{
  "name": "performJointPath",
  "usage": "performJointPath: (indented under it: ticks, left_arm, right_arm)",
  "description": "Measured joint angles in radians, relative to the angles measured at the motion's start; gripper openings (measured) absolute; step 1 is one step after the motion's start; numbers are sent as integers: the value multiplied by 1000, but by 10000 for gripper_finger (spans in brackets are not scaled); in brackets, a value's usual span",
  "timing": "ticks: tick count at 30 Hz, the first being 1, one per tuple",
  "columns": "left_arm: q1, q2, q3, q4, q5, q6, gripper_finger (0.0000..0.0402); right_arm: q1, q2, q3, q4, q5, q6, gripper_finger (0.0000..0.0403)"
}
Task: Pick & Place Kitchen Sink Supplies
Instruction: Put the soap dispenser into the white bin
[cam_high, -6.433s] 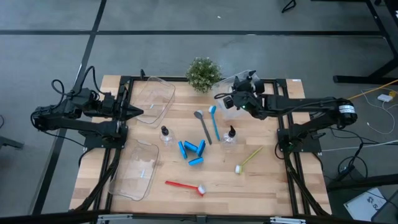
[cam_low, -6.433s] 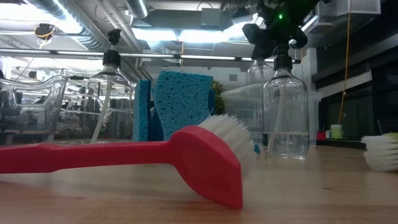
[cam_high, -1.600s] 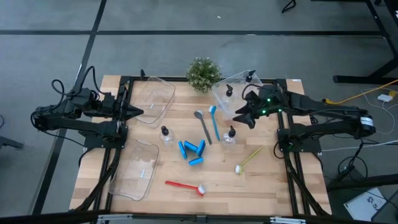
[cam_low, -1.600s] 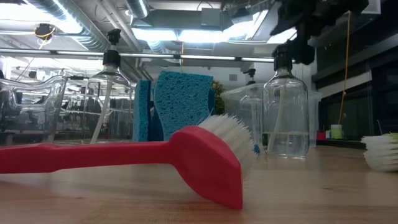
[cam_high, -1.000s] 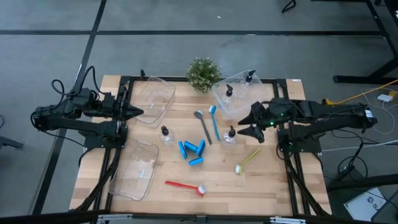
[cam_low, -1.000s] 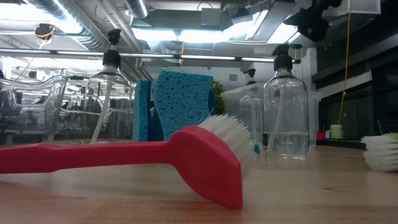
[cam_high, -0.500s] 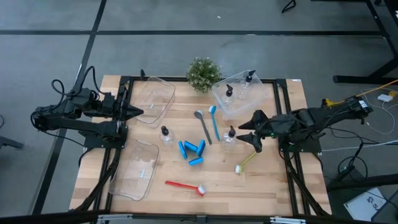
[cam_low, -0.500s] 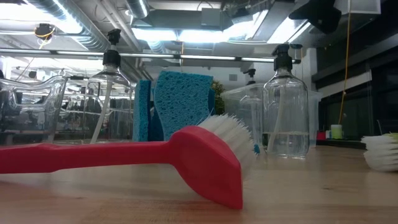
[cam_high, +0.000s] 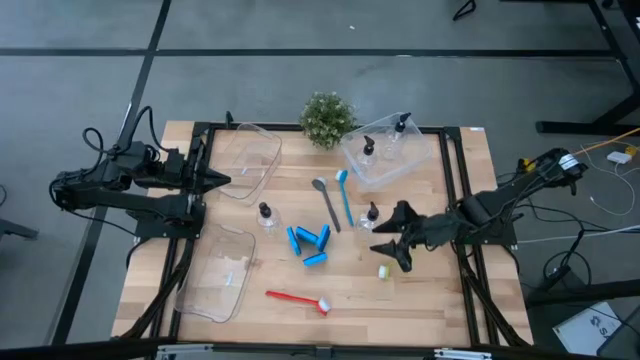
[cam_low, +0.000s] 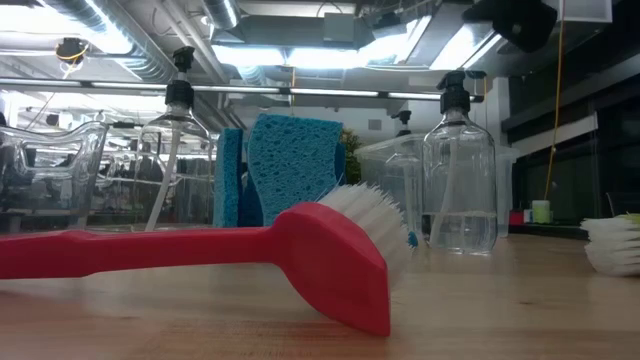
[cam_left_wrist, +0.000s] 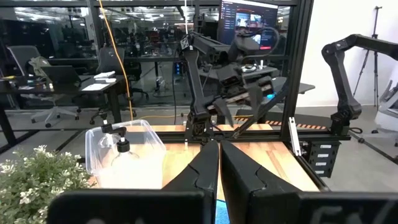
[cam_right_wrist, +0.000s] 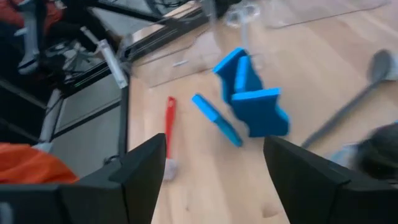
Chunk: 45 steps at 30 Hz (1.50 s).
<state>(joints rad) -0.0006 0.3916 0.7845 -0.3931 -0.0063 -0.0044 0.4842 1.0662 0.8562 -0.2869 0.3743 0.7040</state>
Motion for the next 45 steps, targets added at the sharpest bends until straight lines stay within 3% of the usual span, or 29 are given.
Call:
performJointPath:
  ticks: [5, 15, 27, 36, 45]
  left_arm:
    - [0, 0, 0, 0, 0, 0, 9]
    - [0, 0, 0, 0, 0, 0, 11]
    - [0, 0, 0, 0, 0, 0, 8]
    - [0, 0, 0, 0, 0, 0, 13]
    - [0, 0, 0, 0, 0, 0, 13]
  right_arm:
    - [73, 8, 0, 29, 33, 17, 268]
    - [238, 20, 0, -57, 356, 130, 268]
    - [245, 185, 0, -100, 552, 101, 268]
    - [200, 288, 0, -100, 515, 78, 268]
    - [197, 301, 0, -91, 451, 118, 268]
